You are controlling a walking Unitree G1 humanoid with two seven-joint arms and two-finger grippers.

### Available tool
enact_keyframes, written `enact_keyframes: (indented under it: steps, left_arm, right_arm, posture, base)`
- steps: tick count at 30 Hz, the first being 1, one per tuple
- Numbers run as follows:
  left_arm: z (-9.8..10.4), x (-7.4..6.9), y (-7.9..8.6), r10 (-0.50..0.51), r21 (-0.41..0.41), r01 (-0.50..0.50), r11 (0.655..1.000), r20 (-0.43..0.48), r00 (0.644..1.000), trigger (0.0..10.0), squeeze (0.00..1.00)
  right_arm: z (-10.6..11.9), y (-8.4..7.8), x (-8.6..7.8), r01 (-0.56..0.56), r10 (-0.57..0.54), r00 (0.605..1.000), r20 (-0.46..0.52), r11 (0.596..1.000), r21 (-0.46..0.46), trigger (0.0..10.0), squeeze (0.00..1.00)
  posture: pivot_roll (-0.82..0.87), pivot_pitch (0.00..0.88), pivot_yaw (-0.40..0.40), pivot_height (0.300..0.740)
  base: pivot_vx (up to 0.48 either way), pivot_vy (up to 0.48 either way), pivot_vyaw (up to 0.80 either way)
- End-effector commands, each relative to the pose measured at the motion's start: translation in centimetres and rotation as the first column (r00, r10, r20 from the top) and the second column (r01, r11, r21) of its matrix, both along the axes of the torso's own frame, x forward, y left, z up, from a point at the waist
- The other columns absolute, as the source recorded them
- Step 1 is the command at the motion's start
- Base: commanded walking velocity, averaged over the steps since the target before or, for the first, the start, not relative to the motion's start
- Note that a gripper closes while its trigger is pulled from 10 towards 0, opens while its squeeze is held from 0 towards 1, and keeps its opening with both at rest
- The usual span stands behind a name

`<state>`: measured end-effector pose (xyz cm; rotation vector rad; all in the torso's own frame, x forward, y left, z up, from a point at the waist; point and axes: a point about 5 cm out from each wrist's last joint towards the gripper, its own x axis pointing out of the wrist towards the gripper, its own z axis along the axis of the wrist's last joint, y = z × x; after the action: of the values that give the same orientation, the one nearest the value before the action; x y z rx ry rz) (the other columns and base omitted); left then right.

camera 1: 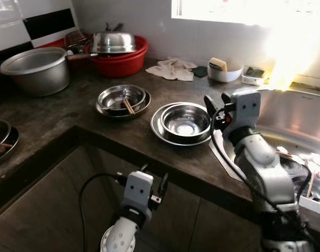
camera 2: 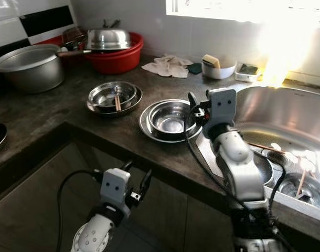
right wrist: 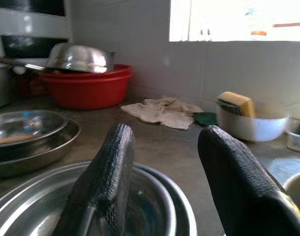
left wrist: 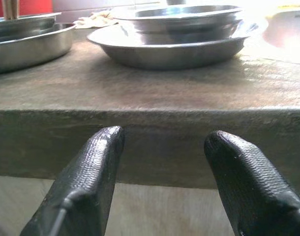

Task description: Kitchen organization

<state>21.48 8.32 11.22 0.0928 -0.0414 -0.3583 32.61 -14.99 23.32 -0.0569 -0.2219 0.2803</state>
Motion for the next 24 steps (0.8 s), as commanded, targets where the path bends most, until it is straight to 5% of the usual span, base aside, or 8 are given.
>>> enact_keyframes:
  steps: [1, 9, 14, 22, 24]
  left_arm:
    - [0.1, -0.1, 0.1, 0.009, 0.006, -0.009, 1.000, -0.006, 1.000, 10.0, 0.00]
    - [-0.1, -0.2, 1.2, 0.095, 0.042, -0.094, 0.995, -0.034, 0.995, 10.0, 0.00]
    - [0.3, -0.6, 0.8, 0.028, -0.052, -0.030, 0.998, -0.035, 0.999, 10.0, 0.00]
    - [0.6, -1.0, 0.4, 0.003, -0.072, -0.005, 0.997, -0.022, 1.000, 10.0, 0.00]
    - [0.6, -1.0, 0.4, 0.003, -0.072, -0.005, 0.997, -0.022, 1.000, 10.0, 0.00]
  right_arm:
    - [-0.3, 0.5, 0.5, -0.069, 0.068, 0.996, -0.057, 0.998, -0.013, 10.0, 0.00]
    - [0.2, 0.2, 2.4, -0.213, 0.200, 0.970, -0.140, 0.974, -0.079, 10.0, 0.00]
    - [0.3, 1.3, 3.1, -0.366, 0.337, 0.917, -0.214, 0.924, -0.113, 10.0, 0.00]
    - [-0.3, 2.9, 2.5, -0.627, 0.555, 0.762, -0.333, 0.761, -0.168, 10.0, 0.00]
    - [-0.3, 2.9, 2.5, -0.627, 0.555, 0.762, -0.333, 0.761, -0.168, 10.0, 0.00]
  posture:
    - [0.02, 0.047, -0.015, 0.740]
    - [0.02, 0.055, -0.023, 0.740]
    - [0.03, 0.059, -0.033, 0.740]
    - [0.03, 0.064, -0.042, 0.740]
    - [0.03, 0.064, -0.042, 0.740]
  base:
    - [0.000, 0.000, 0.00]
    - [0.000, 0.000, 0.00]
    - [0.000, 0.000, 0.00]
    - [0.000, 0.000, 0.00]
    - [0.000, 0.000, 0.00]
